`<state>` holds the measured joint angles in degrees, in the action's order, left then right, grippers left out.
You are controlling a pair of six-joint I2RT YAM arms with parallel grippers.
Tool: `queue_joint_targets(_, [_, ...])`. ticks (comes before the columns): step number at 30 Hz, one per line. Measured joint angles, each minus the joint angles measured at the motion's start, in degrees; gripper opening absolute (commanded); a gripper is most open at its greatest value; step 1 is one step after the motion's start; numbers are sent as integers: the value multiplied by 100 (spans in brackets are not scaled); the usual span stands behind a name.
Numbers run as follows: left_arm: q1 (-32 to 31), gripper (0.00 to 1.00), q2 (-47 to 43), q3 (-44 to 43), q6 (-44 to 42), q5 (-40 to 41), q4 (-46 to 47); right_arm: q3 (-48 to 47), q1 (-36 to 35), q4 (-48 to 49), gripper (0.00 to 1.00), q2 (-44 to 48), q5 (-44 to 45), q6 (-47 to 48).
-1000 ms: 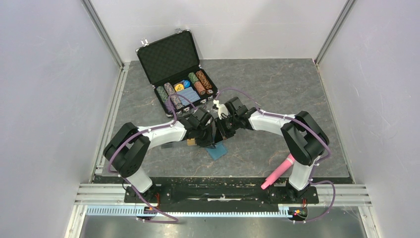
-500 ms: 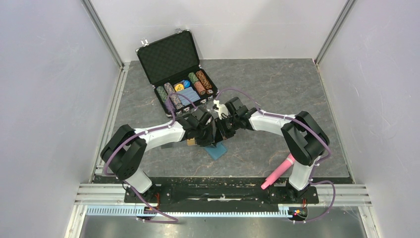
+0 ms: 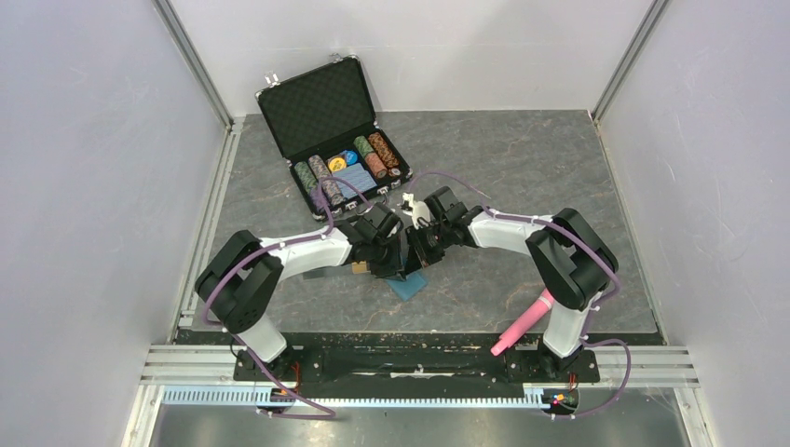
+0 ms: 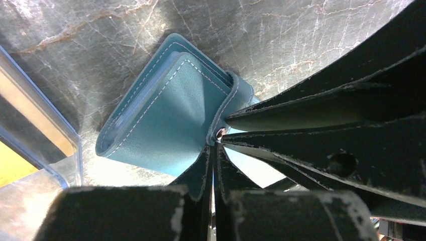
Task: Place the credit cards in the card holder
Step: Close the card holder at the center of the board.
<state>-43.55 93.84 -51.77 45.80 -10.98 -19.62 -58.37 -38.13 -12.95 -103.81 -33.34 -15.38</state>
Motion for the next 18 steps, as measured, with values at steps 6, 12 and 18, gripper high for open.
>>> queue_joint_targets(6, [2, 2, 66, 0, 0, -11, -11, -52, 0, -35, 17, -90, -70, 92])
queue_joint_targets(12, [9, 2, 96, -2, 39, -15, -15, -345, -94, -472, 16, -212, 177, 345])
queue_joint_targets(18, [48, 2, 127, -2, 306, -48, -42, -739, -195, -1034, 13, -433, 457, 391])
